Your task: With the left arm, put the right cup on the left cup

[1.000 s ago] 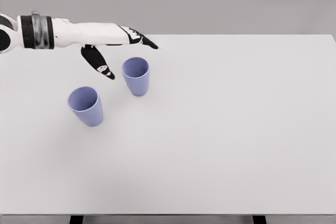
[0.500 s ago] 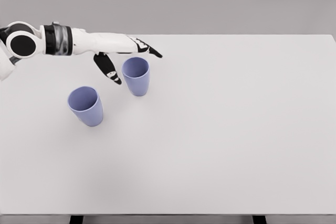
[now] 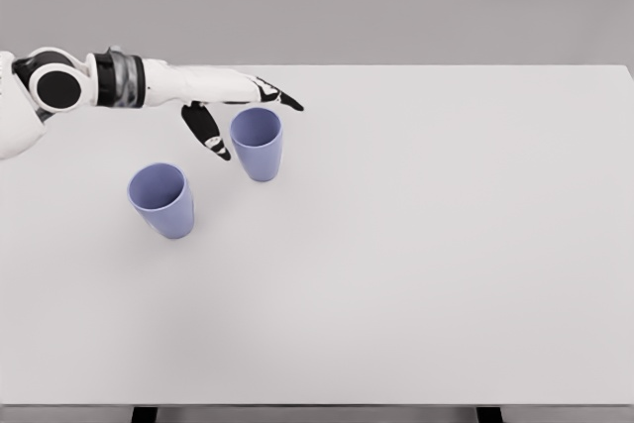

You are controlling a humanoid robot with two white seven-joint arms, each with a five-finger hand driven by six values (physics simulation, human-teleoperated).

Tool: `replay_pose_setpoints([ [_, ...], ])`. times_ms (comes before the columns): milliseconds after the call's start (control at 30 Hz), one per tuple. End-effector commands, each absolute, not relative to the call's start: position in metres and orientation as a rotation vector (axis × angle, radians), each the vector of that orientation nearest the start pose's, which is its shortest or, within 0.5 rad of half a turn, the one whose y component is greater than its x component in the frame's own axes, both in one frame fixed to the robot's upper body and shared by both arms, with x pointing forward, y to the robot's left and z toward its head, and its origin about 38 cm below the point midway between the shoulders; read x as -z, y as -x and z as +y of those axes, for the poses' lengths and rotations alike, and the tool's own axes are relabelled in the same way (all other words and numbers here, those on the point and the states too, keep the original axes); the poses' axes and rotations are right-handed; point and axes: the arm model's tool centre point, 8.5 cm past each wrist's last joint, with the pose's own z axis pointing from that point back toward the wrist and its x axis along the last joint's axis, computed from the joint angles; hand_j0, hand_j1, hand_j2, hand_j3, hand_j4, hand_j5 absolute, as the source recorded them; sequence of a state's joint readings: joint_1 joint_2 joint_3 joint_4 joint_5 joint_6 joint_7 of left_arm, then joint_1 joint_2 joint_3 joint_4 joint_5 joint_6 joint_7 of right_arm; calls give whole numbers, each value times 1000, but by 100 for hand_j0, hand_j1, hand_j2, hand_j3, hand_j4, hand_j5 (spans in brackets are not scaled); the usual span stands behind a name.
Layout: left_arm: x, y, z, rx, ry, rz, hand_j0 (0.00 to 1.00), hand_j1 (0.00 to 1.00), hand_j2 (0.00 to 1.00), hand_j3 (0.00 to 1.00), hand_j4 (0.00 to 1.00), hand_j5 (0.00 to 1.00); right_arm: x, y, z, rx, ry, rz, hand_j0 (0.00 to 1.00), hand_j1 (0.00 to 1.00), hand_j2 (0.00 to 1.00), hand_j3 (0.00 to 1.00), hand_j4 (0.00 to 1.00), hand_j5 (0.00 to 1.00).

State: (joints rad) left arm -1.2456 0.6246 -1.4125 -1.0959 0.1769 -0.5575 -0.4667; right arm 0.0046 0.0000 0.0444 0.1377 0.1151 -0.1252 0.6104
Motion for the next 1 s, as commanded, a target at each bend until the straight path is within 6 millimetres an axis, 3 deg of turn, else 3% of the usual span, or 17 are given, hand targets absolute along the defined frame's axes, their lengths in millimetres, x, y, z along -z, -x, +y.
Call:
replay_pose_setpoints([
  [0,-237,-508,204,2011,1,-1414,100,100,100,100,100,100,245,45,-222,-146,-538,72,100,100,100,100,100,100],
  [267,-238,-509,205,2007,-3,-1415,100,100,100,100,100,100,245,45,-222,-146,-538,72,100,100,100,100,100,100],
  [500,-235,-516,217,2009,-40,-1393,100,100,100,100,100,100,245,45,-222,-146,-538,72,100,100,100,100,100,100],
  [633,-230,-520,204,2029,-39,-1386,100,100,100,100,100,100,245,45,-222,-146,-538,72,100,100,100,100,100,100],
  [767,-219,-517,205,2016,-19,-1378,100,100,100,100,100,100,245,45,-222,-146,-538,72,100,100,100,100,100,100],
  [967,-217,-518,199,2033,-22,-1373,100,100,100,100,100,100,245,45,-222,-146,-538,72,100,100,100,100,100,100],
])
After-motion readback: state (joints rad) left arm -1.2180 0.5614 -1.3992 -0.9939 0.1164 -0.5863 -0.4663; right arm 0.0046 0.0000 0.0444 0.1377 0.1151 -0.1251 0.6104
